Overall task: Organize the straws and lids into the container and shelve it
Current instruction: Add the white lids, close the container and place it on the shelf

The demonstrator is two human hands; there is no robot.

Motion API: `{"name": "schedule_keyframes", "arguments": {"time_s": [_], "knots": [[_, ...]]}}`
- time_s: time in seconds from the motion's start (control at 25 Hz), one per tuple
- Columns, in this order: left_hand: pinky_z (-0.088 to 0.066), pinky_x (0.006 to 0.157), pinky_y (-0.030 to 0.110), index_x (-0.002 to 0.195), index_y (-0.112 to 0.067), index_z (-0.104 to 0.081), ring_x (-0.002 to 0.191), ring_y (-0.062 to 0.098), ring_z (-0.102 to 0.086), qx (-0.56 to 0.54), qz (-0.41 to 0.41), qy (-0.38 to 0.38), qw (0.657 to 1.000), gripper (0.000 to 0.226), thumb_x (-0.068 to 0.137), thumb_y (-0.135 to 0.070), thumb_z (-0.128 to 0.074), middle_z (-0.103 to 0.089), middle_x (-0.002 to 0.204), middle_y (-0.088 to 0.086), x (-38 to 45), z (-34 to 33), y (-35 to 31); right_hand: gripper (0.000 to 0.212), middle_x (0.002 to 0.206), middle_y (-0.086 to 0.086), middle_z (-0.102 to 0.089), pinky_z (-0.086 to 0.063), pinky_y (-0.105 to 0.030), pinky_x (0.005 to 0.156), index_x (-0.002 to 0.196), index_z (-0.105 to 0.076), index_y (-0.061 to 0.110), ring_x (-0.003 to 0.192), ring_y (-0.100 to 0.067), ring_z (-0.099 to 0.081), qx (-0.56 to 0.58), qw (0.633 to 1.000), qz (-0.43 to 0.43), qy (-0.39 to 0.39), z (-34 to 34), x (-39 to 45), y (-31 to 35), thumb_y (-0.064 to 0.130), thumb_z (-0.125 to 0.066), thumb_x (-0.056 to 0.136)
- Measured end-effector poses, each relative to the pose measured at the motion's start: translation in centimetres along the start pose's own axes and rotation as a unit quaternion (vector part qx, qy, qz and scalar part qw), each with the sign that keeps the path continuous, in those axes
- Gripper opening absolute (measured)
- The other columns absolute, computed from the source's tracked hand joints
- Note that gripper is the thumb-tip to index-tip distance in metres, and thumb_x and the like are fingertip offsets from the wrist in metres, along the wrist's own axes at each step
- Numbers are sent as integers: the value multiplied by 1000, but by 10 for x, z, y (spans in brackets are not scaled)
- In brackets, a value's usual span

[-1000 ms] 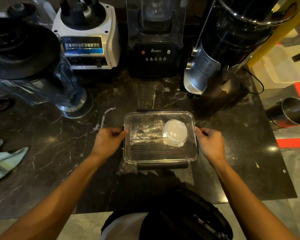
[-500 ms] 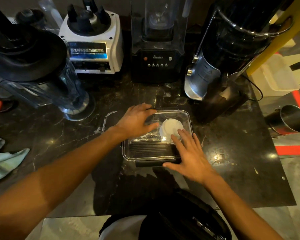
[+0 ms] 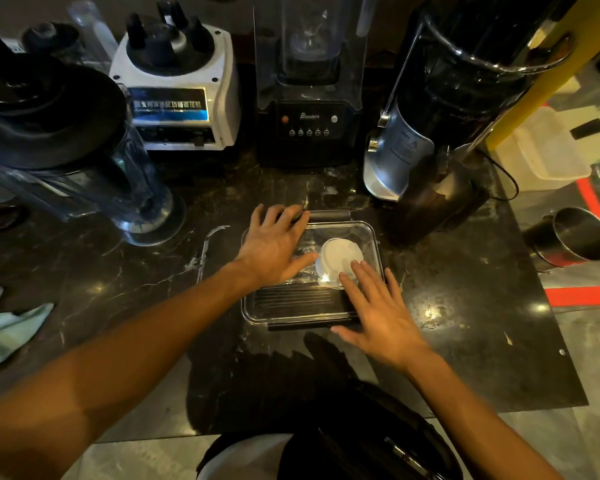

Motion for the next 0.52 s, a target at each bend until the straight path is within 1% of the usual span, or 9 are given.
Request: {"name": "schedule_keyframes", "arguments": {"time_s": [0.08,0.16,0.24,0.4,0.52], "knots": [[-21,120,58,156,-13,-35,141,32,-39,-13,3,6,1000,86,95,-72,-37,-40,158,11,6,-3,2,96,172,-20,-19,2,-58,125,163,-27,9,160,-35,-10,-1,1000,-4,1,-1,0,-1,59,-67,92],[-22,120,57,156,-13,-35,141,30,-42,-62,5,31,998,86,94,-73,-38,-44,156,10,11,-10,5,96,171,-21,-21,2,-58,125,163,-29,8,160,-35,-12,-3,1000,-3,-3,-1,0,0,58,-68,91],[-26,118,54,155,-13,-36,139,30,-45,-110,5,38,993,88,92,-74,-39,-47,153,10,12,-15,7,96,170,-22,-24,-2,-59,125,162,-31,7,159,-36,-15,-5,1000,-1,-12,-1,-1,-1,58,-69,90],[-31,113,52,154,-15,-37,137,27,-45,-132,21,36,990,87,91,-75,-44,-48,151,8,15,-20,10,95,166,-24,-32,-11,-62,123,158,-38,6,156,-39,-26,-18,1000,0,-26,-2,0,-2,59,-71,86],[-32,111,54,153,-17,-38,136,26,-44,-149,43,49,987,88,88,-75,-49,-48,149,6,19,-23,11,89,159,-27,-43,-23,-66,119,152,-48,4,150,-43,-39,-28,999,-1,-45,-5,2,-1,58,-67,85]]}}
Point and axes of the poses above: each hand's wrist, its own x-axis towards the middle knuckle, its own z-axis out of the back of the hand, y = z × x, the point moved 6 cm from there along x, towards the middle knuckle
